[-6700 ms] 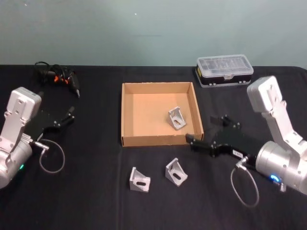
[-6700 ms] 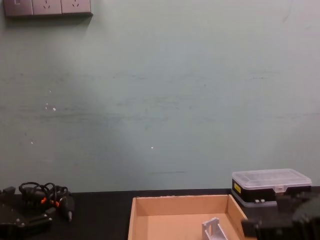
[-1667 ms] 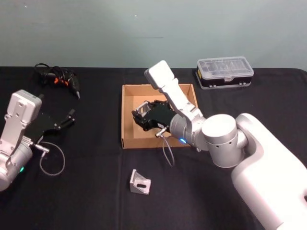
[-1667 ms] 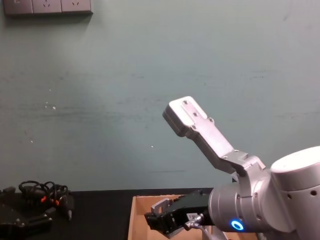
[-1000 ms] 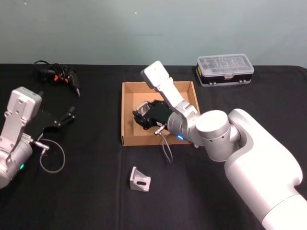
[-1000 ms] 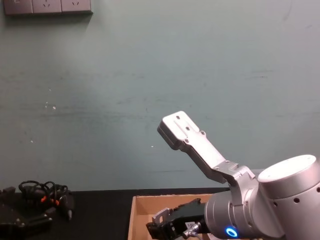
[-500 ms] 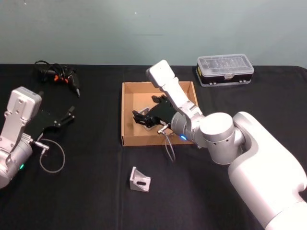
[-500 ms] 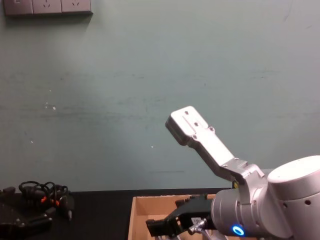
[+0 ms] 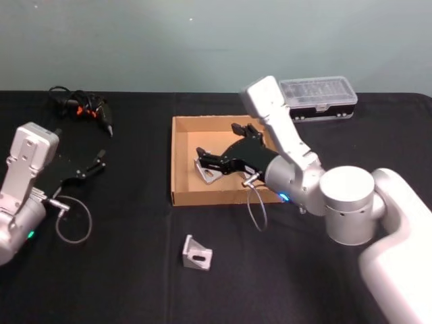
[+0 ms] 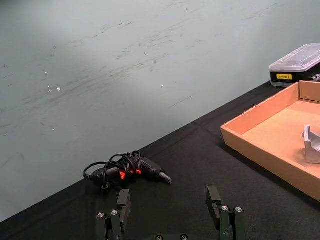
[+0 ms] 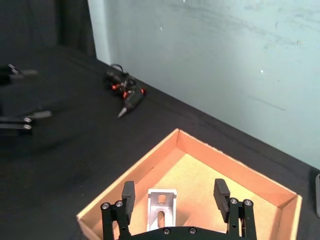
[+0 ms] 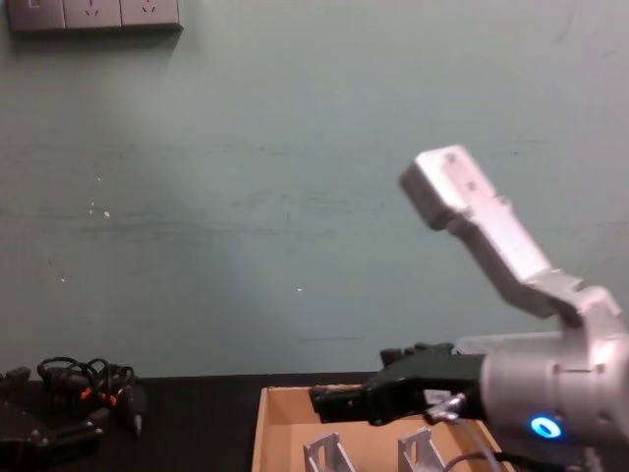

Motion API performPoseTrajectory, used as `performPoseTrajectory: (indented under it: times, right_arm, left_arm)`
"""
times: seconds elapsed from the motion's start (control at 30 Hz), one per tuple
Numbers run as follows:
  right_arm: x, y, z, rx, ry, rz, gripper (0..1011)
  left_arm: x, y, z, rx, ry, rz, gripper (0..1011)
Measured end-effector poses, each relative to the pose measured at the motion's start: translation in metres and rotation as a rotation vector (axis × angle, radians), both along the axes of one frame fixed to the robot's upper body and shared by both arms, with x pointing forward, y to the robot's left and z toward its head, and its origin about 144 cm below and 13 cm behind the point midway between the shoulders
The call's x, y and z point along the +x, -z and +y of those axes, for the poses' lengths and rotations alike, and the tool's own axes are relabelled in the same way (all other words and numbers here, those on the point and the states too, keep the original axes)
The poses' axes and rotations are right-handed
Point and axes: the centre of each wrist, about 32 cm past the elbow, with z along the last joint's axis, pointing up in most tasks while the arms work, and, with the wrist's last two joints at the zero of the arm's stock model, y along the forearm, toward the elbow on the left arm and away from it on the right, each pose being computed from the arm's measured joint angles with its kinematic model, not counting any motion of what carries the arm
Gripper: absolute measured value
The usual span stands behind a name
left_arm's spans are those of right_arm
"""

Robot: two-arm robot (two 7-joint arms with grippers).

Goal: Use one hand to pick up the angle iron from the table and place it into the box.

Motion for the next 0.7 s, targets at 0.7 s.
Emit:
performPoseTrajectory:
  times: [0.7]
  right_arm:
    - [-0.058,-0.018,-0.075,0.011,-0.189,-0.002,1004]
  left_arm:
    - [0.000,0.000,0.000,0.000,0.000,0.000,1000]
